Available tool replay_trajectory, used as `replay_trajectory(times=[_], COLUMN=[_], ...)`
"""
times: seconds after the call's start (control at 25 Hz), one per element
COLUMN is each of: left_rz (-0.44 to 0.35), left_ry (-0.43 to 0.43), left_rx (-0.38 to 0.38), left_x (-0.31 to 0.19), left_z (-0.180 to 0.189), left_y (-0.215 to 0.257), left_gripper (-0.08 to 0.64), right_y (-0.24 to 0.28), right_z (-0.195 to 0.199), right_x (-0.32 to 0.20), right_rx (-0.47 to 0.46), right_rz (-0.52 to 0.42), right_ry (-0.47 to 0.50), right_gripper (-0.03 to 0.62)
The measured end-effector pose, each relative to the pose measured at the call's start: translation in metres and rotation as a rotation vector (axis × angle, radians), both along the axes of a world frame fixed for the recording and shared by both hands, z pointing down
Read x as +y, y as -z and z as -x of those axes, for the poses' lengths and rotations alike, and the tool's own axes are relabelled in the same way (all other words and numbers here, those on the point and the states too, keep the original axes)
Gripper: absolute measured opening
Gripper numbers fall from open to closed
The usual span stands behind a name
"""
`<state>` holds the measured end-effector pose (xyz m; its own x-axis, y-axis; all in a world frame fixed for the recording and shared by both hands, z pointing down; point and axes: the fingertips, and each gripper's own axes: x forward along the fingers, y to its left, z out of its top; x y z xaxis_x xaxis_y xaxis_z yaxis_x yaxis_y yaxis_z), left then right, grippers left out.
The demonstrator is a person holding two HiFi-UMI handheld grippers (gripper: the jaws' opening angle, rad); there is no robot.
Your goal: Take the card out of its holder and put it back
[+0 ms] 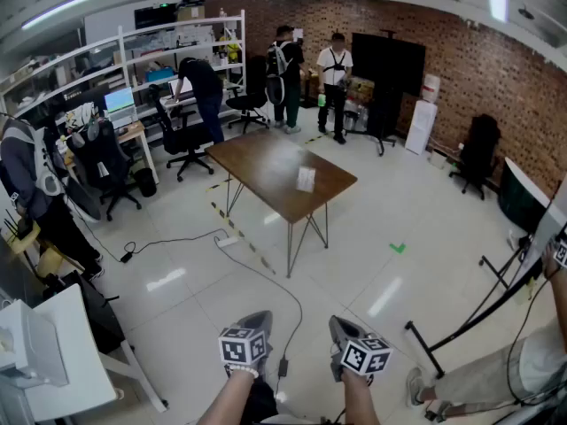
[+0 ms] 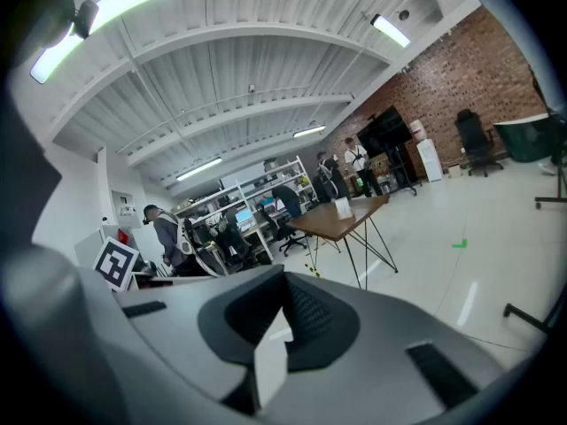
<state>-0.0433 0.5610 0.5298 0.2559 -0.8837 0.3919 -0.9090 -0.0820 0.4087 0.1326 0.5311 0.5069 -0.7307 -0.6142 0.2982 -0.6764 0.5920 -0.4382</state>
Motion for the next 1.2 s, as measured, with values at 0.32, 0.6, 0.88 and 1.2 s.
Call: replay_trajectory(times=[0.32,0.6,0.88,1.2], left_rz=[-0.012,-0.011,-0.008,0.019], left_ry=[0.024,-0.029,-0.071,-0.069], left_rx=[0.007,-0.007,-0.019,0.004], left_x=[-0.084,-0.172,-0.228,-0.267], left_z=[0.078,0.127,0.158,0.163], left_y=[-0.003,0.008,0.011,0.004], left_gripper=[0.000,0.000,0.000,0.000], right_y=[-0.014,0.007,0.010,0.012], right_z=[0.088,0.150,0.182,0.179], right_x=[-0.089,-0.181,-0.226,-0.264], right_rx=[0.006,-0.002,0.001,0.002], right_rz=[0.025,-0.001,0.002,0.015], right_ry=[0.056,0.042,0.007,-0.031], right_gripper=[0.005,0.005,0.005,0.005])
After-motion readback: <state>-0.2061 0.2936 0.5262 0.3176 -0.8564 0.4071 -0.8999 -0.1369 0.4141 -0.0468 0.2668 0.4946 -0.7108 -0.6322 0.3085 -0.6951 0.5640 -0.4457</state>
